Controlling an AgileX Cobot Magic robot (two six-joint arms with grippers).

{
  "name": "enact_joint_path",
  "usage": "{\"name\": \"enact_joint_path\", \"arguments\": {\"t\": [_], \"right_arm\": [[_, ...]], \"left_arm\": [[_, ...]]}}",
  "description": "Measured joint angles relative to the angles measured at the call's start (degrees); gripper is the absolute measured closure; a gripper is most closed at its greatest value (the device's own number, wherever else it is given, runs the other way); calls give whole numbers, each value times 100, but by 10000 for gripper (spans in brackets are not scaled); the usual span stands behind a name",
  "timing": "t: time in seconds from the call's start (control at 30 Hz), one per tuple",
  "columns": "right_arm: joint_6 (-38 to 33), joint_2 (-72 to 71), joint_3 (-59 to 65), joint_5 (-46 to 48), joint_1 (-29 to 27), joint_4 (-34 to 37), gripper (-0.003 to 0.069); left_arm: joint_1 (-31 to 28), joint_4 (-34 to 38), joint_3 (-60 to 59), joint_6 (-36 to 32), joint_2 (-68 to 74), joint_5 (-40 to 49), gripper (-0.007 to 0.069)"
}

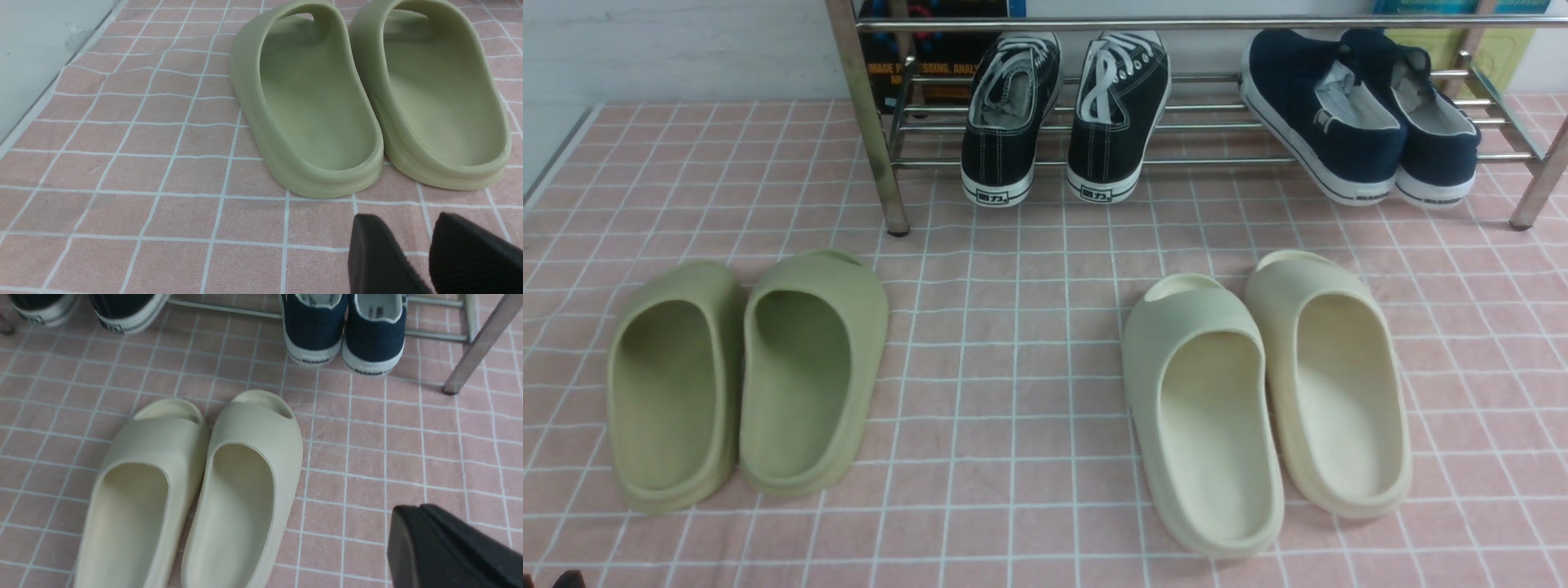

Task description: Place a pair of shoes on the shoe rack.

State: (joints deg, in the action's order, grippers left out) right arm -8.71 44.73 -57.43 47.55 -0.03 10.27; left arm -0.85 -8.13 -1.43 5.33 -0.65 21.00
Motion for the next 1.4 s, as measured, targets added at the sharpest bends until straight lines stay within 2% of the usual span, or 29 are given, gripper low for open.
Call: {"name": "enact_joint_path", "arguments": {"t": [0.2,0.77,0.93,1.1,1.13,1.27,1.4], "right_arm": [[5,-1131,375,-83,0,14,676],[25,-1455,390,280,0,182,670],[-29,-1743,1264,-653,0,174,669],[7,-2693,2880,-2118,0,-335,669],[24,-2693,2954,-2176,-6,-335,669],[871,-3678,4546,-3193,-164,-740,669],[1446,-4294,5389,-3485,-267,-914,669]], "left_arm": [[0,0,0,0,0,0,386],[0,0,0,0,0,0,386],[0,0,0,0,0,0,386],[0,0,0,0,0,0,386],[0,0,0,0,0,0,386],[0,0,0,0,0,0,386],[0,0,0,0,0,0,386]]}}
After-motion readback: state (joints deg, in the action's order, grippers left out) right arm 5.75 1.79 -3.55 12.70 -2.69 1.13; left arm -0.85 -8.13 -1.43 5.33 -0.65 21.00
